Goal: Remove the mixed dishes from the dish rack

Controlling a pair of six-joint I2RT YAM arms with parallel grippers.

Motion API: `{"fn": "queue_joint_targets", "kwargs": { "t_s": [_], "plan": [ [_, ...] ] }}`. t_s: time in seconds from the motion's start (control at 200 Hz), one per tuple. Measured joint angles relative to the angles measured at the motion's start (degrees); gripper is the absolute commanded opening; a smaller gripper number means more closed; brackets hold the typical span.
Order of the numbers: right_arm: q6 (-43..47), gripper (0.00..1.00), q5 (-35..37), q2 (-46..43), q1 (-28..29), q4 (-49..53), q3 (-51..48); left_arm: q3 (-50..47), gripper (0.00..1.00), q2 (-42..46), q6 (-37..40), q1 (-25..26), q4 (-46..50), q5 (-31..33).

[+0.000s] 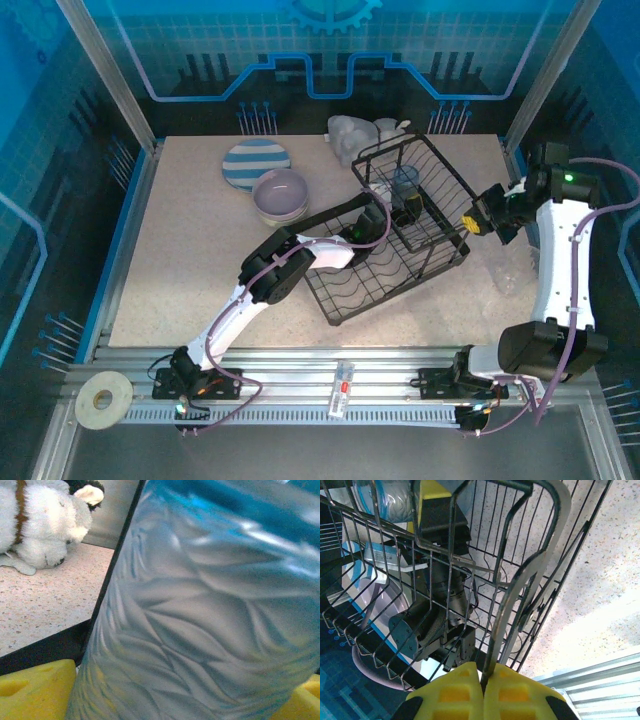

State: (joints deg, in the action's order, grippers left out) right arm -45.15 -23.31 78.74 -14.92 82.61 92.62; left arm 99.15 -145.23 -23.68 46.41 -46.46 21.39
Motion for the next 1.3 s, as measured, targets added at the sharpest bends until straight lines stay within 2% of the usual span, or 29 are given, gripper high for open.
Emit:
{"fn": "queue_joint_targets", "kwargs": {
  "t_s": [0.125,0.41,0.961,1.301],
  "plan": [
    [0.02,0.00,-0.68,0.00,-0.74,0.70,0.00,-0.09,0.73,-0.02,0.96,0.22,-0.59,-0.59],
    [0.46,0.00,-1.25,0.39,-2.51,2.49,0.63,-5.25,0.62,0.00,2.84,0.33,-9.64,-4.00],
    [-3.43,0.00,1.46,1.31,-2.80,1.22,1.88,-14.67,0.57,2.47,2.58,0.42,-19.91,-10.82],
    [-10.08,0.00,4.87,-0.63,-2.86,-6.32,-0.81,-21.29,0.57,6.49,1.22,0.55,-21.35,-13.97]
  ]
}}
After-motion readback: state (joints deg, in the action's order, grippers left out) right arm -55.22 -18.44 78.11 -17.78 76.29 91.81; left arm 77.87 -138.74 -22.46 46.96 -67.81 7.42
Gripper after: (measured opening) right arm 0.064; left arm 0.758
